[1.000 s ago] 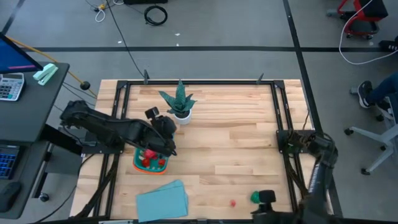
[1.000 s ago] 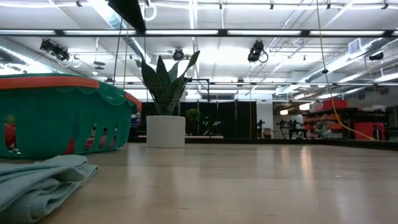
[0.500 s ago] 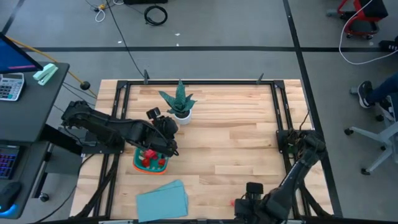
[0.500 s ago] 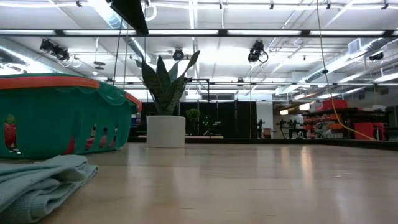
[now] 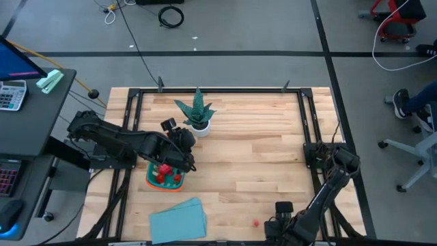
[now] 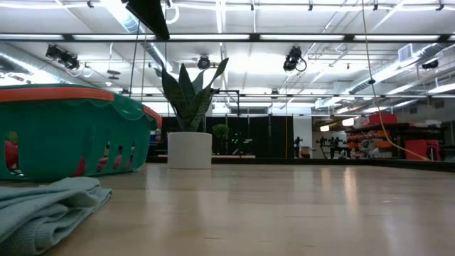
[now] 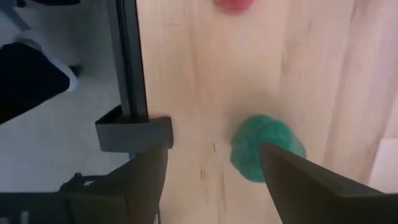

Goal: Pick and placing Produce into tupperware
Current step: Put the green bell pepper into the blue basket

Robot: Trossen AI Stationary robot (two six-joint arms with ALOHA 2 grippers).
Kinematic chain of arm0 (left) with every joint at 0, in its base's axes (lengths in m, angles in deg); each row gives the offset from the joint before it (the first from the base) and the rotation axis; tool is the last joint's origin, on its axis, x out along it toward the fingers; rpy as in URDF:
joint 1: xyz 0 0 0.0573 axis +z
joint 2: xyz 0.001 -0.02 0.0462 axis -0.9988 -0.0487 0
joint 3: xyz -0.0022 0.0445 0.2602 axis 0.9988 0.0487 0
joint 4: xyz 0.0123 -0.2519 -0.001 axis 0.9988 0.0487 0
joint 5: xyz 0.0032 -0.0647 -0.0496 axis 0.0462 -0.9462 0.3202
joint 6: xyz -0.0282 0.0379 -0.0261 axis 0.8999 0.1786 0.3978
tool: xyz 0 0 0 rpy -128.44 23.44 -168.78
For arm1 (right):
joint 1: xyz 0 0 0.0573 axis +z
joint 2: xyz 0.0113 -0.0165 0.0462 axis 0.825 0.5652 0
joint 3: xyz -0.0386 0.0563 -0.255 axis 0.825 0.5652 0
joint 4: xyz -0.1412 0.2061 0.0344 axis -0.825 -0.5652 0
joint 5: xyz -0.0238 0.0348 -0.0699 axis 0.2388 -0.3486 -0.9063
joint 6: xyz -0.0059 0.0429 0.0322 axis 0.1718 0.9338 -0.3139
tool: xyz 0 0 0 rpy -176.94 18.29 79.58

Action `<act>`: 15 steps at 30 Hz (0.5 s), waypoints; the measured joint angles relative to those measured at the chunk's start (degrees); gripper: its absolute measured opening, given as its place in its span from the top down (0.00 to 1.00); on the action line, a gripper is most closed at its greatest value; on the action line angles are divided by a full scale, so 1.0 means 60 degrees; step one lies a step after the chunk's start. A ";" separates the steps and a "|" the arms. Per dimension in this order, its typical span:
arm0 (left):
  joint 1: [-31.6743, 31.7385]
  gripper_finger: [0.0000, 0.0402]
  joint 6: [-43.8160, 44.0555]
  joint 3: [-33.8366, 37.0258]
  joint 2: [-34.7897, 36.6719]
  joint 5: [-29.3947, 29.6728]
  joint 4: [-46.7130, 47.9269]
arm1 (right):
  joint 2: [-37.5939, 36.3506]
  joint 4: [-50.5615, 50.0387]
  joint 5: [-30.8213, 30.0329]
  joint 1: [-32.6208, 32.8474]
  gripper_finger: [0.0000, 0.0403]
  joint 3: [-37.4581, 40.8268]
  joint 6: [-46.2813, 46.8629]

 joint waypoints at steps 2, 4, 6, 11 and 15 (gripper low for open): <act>0.0000 0.60 0.0002 0.0000 0.0000 -0.0003 0.0000 | 0.0007 0.0057 0.0000 0.0062 0.35 0.0230 -0.0185; 0.0000 0.60 -0.0001 0.0000 0.0000 -0.0001 0.0000 | 0.0004 0.0040 -0.0008 0.0078 0.35 0.0448 -0.0341; 0.0000 0.60 0.0001 0.0000 0.0000 -0.0001 0.0000 | 0.0004 0.0023 -0.0003 0.0078 0.35 0.0666 -0.0390; 0.0000 0.60 -0.0001 0.0000 0.0000 0.0001 0.0000 | 0.0004 0.0016 -0.0030 0.0075 0.35 0.1192 -0.0794; 0.0000 0.60 -0.0001 0.0000 0.0000 0.0001 0.0000 | 0.0004 -0.0021 -0.0183 0.0039 0.35 0.1677 -0.1337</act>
